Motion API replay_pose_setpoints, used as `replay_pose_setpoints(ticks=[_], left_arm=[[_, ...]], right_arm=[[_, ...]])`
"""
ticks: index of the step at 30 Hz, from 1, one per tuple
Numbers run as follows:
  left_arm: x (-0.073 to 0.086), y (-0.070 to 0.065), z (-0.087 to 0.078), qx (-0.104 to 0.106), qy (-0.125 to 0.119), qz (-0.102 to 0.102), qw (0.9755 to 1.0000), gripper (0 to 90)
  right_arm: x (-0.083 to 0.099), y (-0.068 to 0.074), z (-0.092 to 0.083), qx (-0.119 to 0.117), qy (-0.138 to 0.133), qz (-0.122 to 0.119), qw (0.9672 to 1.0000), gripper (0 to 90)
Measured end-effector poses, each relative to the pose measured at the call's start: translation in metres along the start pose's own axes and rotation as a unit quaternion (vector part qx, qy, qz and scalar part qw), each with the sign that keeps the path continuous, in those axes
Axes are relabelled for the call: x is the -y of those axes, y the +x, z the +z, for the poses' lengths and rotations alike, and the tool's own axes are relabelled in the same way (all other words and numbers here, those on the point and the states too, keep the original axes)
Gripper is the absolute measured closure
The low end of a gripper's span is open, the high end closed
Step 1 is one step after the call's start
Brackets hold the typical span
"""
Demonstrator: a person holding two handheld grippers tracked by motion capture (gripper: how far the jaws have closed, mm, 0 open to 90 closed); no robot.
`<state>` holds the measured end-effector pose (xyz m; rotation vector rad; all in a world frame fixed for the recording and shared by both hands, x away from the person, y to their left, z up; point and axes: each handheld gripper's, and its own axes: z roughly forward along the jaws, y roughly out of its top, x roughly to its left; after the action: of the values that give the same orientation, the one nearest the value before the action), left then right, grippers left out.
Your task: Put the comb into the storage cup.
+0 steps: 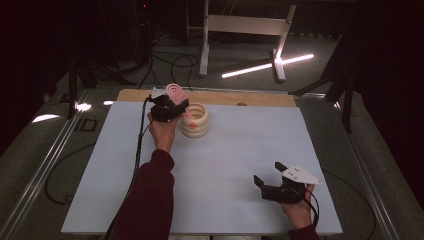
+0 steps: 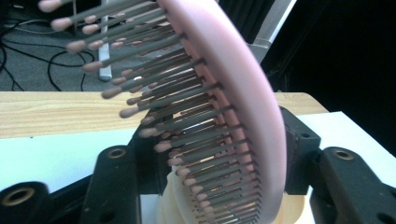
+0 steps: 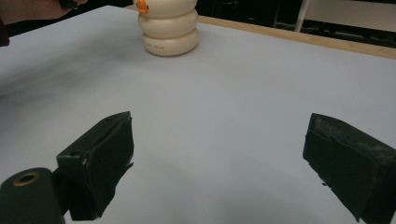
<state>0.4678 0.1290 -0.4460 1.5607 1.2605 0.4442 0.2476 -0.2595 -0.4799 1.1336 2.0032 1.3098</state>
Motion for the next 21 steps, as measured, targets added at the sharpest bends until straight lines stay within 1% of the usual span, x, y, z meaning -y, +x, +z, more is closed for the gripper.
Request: replay_pose_setpoints(ticks=[3, 4, 7, 8, 9, 10, 11, 12, 17, 21], left_arm=[[0.0003, -0.0006, 0.0005, -0.004, 0.002, 0.004, 1.0000, 40.1], [0.0007, -0.0016, 0.0009, -0.008, 0.003, 0.007, 0.9999, 40.1], [0.0010, -0.0023, 0.0011, -0.013, 0.003, 0.010, 0.9999, 34.3], [0.0008, -0.0032, 0.0006, -0.023, 0.004, 0.015, 0.9996, 34.3], [0.0007, -0.0035, 0.0002, -0.025, 0.002, 0.016, 0.9996, 31.3], [0.0007, -0.0035, 0.0002, -0.025, 0.002, 0.016, 0.9996, 29.9], [0.0002, -0.0042, -0.0008, -0.028, 0.001, 0.021, 0.9994, 29.9], [0.0000, -0.0043, -0.0011, -0.030, 0.000, 0.023, 0.9993, 27.1], [-0.0010, -0.0035, -0.0024, -0.032, -0.001, 0.022, 0.9993, 22.2], [-0.0019, -0.0030, -0.0037, -0.044, 0.000, 0.026, 0.9987, 17.0]], right_arm=[[0.0000, 0.0000, 0.0001, 0.000, 0.000, 0.000, 1.0000, 8.6], [0.0000, 0.0001, 0.0001, 0.000, 0.000, 0.000, 1.0000, 8.5], [0.0001, 0.0003, 0.0002, -0.001, 0.001, 0.000, 1.0000, 8.6], [0.0001, 0.0003, 0.0004, -0.001, 0.000, 0.000, 1.0000, 8.6], [0.0001, 0.0003, 0.0006, -0.002, 0.000, 0.000, 1.0000, 8.6], [0.0001, 0.0003, 0.0006, -0.002, 0.000, 0.000, 1.0000, 8.6], [0.0001, 0.0004, 0.0007, -0.002, 0.000, -0.001, 1.0000, 8.6], [0.0001, 0.0007, 0.0008, -0.003, 0.001, 0.001, 1.0000, 8.6], [0.0001, 0.0013, 0.0013, -0.003, 0.002, 0.000, 1.0000, 8.6], [0.0002, 0.0014, 0.0017, -0.003, 0.001, -0.001, 1.0000, 8.6]])
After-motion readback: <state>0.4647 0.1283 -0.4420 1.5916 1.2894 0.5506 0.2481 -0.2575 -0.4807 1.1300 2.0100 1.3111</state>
